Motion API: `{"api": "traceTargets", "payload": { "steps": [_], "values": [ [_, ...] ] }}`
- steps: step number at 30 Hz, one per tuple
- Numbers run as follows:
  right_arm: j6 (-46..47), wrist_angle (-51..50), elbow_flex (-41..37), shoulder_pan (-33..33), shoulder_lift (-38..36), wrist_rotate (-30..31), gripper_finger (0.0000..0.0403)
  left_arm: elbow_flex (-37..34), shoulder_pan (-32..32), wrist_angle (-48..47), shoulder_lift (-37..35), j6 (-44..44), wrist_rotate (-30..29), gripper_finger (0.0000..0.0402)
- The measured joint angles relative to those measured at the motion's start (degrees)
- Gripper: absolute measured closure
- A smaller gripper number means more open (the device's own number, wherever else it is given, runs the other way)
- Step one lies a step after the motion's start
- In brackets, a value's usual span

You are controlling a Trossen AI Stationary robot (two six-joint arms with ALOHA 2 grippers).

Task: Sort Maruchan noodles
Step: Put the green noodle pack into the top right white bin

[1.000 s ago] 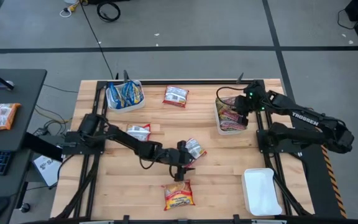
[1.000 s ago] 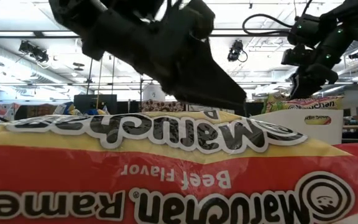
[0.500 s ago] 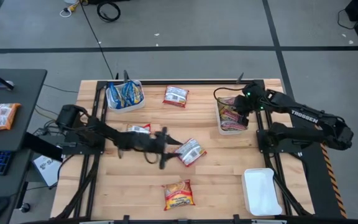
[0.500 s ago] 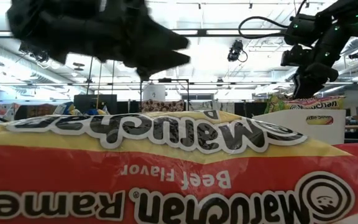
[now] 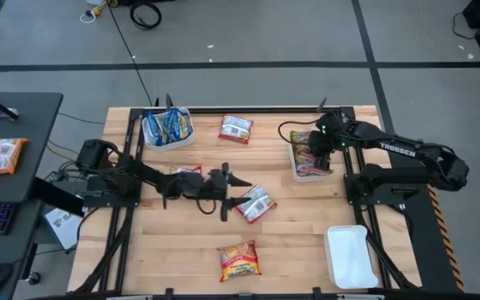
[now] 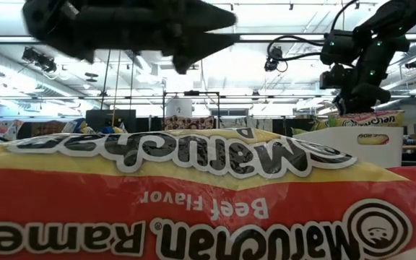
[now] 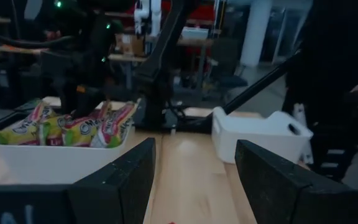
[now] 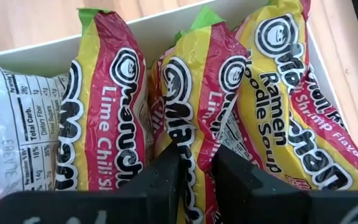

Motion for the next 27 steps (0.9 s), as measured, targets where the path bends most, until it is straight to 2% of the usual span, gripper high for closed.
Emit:
{"api": "traceTargets", "payload": {
  "steps": [6, 10, 15, 22, 27],
  "values": [
    [0.95, -2.00, 0.04, 0.59, -0.11, -0.36, 0.0316, 6.29, 0.76, -12.77, 0.00, -1.56, -0.48, 0.0175],
    [0.80, -2.05, 0.00, 1.31, -0.81, -0.34, 0.0316, 6.85, 1.10, -13.72, 0.00, -3.38, -1.43, 0.0175],
    [0.66, -2.40, -0.11, 2.52, -1.51, -0.80, 0.0316, 6.89, 4.16, -12.89, 0.69, -9.46, -5.52, 0.0175],
    [-0.29, -2.80, -0.09, 4.09, -1.50, -1.14, 0.0316, 8.68, 7.19, -7.67, 6.37, -12.97, 2.37, 0.0175],
    [-1.11, -2.29, -0.09, 4.13, -1.20, -1.90, 0.0316, 12.30, 6.91, -7.47, 10.97, -12.94, 3.49, 0.0175]
  ]
}}
